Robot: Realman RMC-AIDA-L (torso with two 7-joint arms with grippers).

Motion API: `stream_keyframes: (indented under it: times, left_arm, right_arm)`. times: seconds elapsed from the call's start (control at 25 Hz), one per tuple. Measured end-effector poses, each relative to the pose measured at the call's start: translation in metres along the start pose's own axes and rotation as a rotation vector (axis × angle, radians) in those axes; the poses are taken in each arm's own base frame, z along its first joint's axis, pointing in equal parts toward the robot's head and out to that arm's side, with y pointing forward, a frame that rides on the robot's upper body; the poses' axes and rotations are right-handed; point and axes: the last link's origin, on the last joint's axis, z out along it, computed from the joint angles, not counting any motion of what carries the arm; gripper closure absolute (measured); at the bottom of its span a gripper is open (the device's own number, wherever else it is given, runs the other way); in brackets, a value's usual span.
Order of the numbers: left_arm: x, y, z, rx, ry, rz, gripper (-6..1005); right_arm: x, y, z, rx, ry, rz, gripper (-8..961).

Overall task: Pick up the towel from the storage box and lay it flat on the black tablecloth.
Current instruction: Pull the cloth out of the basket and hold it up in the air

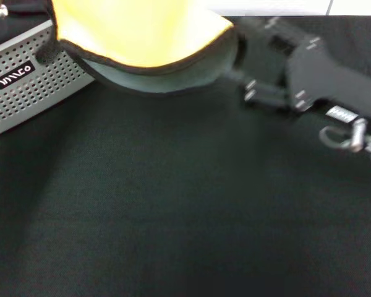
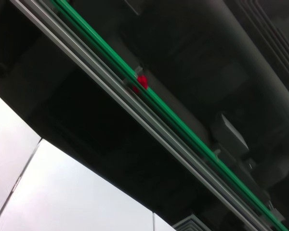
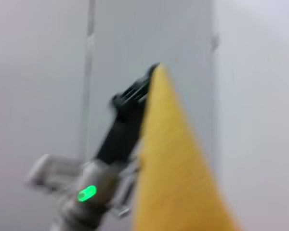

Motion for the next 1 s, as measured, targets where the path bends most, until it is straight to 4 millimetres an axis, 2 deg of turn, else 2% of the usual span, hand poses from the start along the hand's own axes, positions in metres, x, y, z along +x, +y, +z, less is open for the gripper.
stream_keyframes:
  times: [0.24,0.36,0.72,0.88,1.0]
  left_arm:
    - [0.001,0.0,-0.002,0.006,0.001,-0.001,995]
    - [0.001,0.001,-0.003,0.008,-0.002,-0.001,995]
    - [-0.001,0.002,-0.001,0.004,-0.002,0.027,995]
    - [-0.003,0.003,0.001,-0.004,-0.003,0.033,995]
    - [-0.006,0.005,0.005,-0.017,-0.002,0.024,995]
  right_arm:
    - [-0.01,-0.016,-0.038,0.229,-0.178,-0.018,94]
    - [-0.013,-0.014,-0.044,0.234,-0.233,-0.021,94]
    - [0.004,0.026,0.003,-0.155,-0.12,0.018,93]
    - [0.011,0.038,0.019,-0.266,-0.074,0.038,93]
    - [0.019,0.04,0.029,-0.286,-0.018,0.035,93]
